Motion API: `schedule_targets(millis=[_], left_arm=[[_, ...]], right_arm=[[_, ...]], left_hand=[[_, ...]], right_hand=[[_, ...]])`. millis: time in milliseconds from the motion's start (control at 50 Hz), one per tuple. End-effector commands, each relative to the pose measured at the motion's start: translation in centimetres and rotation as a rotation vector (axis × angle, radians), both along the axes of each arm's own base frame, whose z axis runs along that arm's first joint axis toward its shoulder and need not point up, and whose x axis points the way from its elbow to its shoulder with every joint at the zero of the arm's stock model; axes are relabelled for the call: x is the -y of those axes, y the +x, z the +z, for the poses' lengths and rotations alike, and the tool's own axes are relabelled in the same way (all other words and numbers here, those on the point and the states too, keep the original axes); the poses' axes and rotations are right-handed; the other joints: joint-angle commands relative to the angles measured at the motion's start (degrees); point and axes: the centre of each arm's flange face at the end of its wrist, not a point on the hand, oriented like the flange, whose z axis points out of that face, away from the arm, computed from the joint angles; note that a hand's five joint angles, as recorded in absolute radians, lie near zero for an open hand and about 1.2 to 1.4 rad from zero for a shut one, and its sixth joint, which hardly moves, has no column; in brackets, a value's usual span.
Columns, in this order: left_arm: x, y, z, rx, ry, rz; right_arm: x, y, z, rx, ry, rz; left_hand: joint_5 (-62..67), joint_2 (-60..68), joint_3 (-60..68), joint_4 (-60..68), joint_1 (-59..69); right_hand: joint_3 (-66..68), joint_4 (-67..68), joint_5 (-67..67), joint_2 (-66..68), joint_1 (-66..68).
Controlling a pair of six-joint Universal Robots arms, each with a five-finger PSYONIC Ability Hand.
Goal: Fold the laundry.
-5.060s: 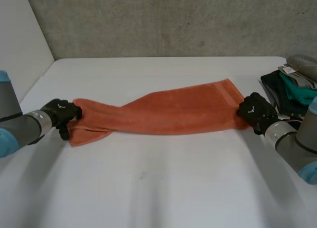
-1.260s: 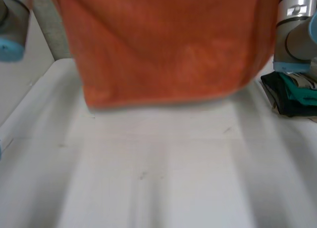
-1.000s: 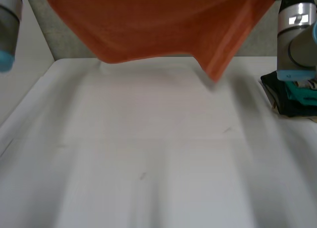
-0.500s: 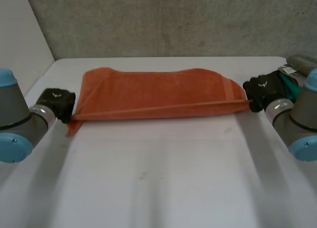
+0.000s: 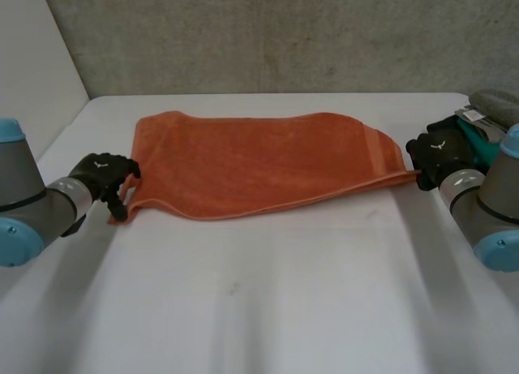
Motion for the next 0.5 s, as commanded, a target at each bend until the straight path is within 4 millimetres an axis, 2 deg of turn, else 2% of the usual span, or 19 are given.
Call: schedule_targets(millis=[20, 120, 340, 500], left_arm=[[-0.9, -1.7, -0.1, -0.029, 0.057, -0.025], [-1.2, -2.5, -0.6, -0.011, 0.060, -0.016], [0.8, -4.2, -1.2, 0.041, -0.022, 0.057], [1.9, -3.6, -0.5, 0.071, -0.086, 0.134]], right_arm=[[0.4, -0.5, 0.8, 0.035, -0.006, -0.045], [0.3, -0.4, 0.8, 0.039, -0.004, -0.042], [0.0, -0.4, 1.0, 0.044, -0.001, -0.040], [0.0, -0.7, 1.3, 0.042, -0.008, -0.046]], left_hand=[[-0.2, -0.9, -0.9, -0.4, -1.1], [-1.0, -1.7, -1.8, -1.2, -1.9], [8.0, 7.3, 7.3, 7.8, 7.2], [19.3, 18.6, 18.6, 19.1, 18.4]], right_hand=[[11.8, 11.4, 12.4, 12.8, 15.3], [11.8, 11.4, 12.4, 12.8, 15.3], [11.8, 11.4, 12.4, 12.8, 15.3], [11.8, 11.4, 12.4, 12.8, 15.3]])
